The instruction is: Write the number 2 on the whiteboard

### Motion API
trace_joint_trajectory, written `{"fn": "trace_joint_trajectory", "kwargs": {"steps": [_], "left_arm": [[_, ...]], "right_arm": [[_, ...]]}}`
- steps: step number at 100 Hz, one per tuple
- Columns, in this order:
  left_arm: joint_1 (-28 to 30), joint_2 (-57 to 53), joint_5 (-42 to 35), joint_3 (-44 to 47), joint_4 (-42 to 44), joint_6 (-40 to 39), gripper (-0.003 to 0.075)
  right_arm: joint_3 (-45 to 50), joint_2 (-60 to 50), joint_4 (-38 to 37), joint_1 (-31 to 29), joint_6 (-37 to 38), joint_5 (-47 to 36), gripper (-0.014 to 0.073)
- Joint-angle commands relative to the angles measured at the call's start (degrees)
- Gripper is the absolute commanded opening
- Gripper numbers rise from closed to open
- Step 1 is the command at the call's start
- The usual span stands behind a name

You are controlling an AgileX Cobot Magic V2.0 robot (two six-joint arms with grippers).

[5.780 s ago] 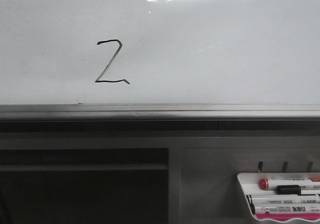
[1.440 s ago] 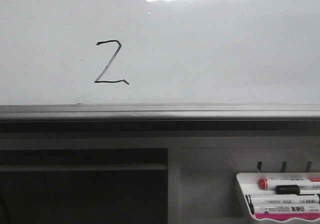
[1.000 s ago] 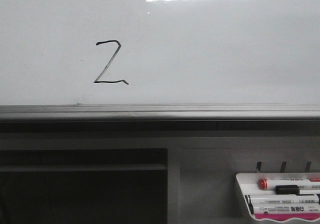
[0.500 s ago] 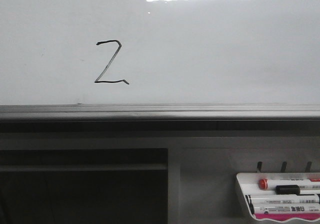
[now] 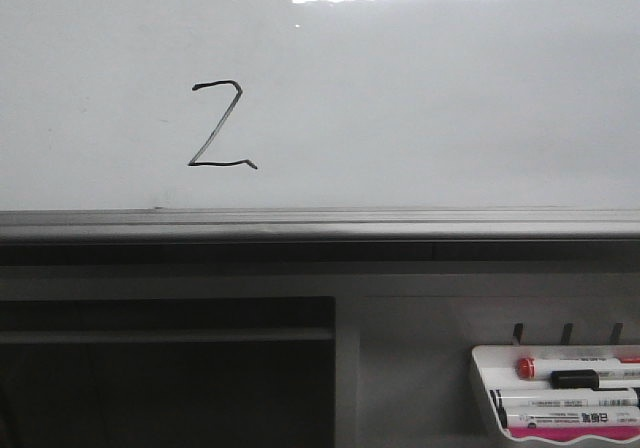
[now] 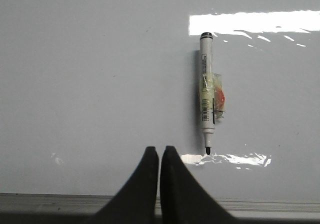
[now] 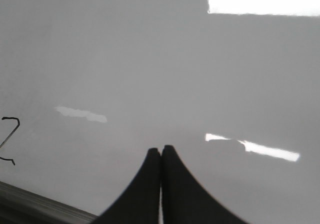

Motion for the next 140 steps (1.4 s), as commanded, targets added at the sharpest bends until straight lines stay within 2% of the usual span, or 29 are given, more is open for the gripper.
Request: {"fn": "trace_joint_trajectory", "kwargs": {"steps": [1,17,35,42,47,78,95,106,140], "left_arm": [[-0.37,-1.49,-4.12,0.65,0.01,-0.79,-0.002],[-0.37,-1.49,-4.12,0.65,0.01,-0.79,-0.002],[-0.37,-1.49,-4.12,0.65,0.01,-0.79,-0.002],[-0.37,-1.49,-4.12,0.65,0.01,-0.79,-0.002],[-0.37,-1.49,-4.12,0.65,0.01,-0.79,-0.002],[-0.37,-1.49,-4.12,0.65,0.01,-0.79,-0.002],[-0.37,-1.49,-4.12,0.65,0.01,-0.79,-0.002],[-0.37,-1.49,-4.12,0.65,0.01,-0.79,-0.002],[-0.37,-1.49,-4.12,0.65,0.01,-0.79,-0.002]], "right_arm": [[0.44,-2.2,1.1,-3.06,0.51,-5.69,-0.0071],[10.94,-10.22,13.62,-12.67,1.23,-16.65,-0.0071],[22.18,-18.22,14.87,-15.92,0.57,-21.98,-0.0071],[21.56,-21.33,14.77,-15.92,0.42,-13.53,-0.0071],[21.74,-23.64,14.77,-15.92,0.42,-11.63,-0.0071],[22.14,-21.55,14.43,-15.92,0.21,-11.17,-0.0071],[22.14,-21.55,15.33,-15.92,-6.51,-10.63,-0.0071],[22.14,-21.55,17.62,-15.92,-6.55,-11.66,-0.0071],[22.14,-23.54,17.6,-15.92,-6.55,-12.39,-0.0071]]}}
